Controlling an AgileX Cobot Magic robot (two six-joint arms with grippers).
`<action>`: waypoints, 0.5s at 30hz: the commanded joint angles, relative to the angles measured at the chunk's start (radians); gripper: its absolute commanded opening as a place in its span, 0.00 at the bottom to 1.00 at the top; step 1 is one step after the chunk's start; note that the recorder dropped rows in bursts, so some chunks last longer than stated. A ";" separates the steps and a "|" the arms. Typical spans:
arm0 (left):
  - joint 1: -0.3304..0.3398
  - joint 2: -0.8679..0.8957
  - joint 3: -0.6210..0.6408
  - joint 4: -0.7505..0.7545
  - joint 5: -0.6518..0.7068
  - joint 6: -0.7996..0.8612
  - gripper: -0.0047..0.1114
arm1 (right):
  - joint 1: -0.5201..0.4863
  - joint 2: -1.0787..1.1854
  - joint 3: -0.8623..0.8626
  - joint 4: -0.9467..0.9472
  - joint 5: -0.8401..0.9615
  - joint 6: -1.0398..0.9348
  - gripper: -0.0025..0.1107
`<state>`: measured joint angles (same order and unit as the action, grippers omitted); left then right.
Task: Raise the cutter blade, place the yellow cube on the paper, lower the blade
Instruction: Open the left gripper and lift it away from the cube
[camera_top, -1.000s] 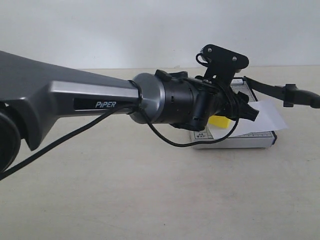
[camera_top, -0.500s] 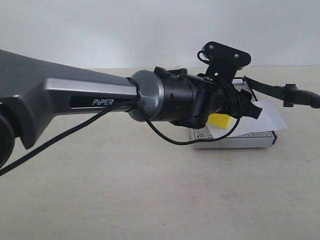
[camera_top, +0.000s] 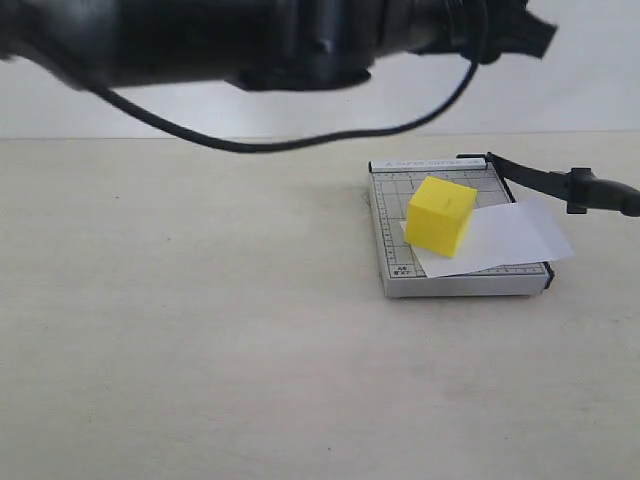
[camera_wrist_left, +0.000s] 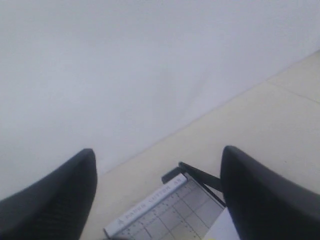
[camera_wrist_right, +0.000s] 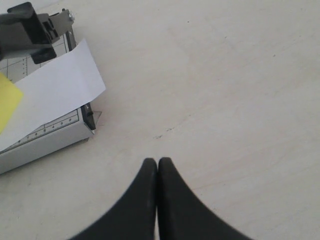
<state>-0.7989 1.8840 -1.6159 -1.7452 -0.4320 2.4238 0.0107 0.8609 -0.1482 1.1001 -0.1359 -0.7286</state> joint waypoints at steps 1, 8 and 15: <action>-0.035 -0.197 0.127 0.001 -0.112 0.037 0.62 | -0.001 -0.001 0.005 -0.007 -0.041 -0.006 0.02; -0.106 -0.540 0.423 0.001 -0.217 0.004 0.59 | -0.001 -0.001 0.005 -0.007 -0.046 -0.006 0.02; -0.144 -0.867 0.653 0.001 -0.257 -0.045 0.59 | -0.001 -0.001 0.005 -0.007 -0.046 -0.006 0.02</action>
<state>-0.9317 1.1296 -1.0352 -1.7434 -0.6673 2.4036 0.0107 0.8609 -0.1482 1.1001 -0.1734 -0.7286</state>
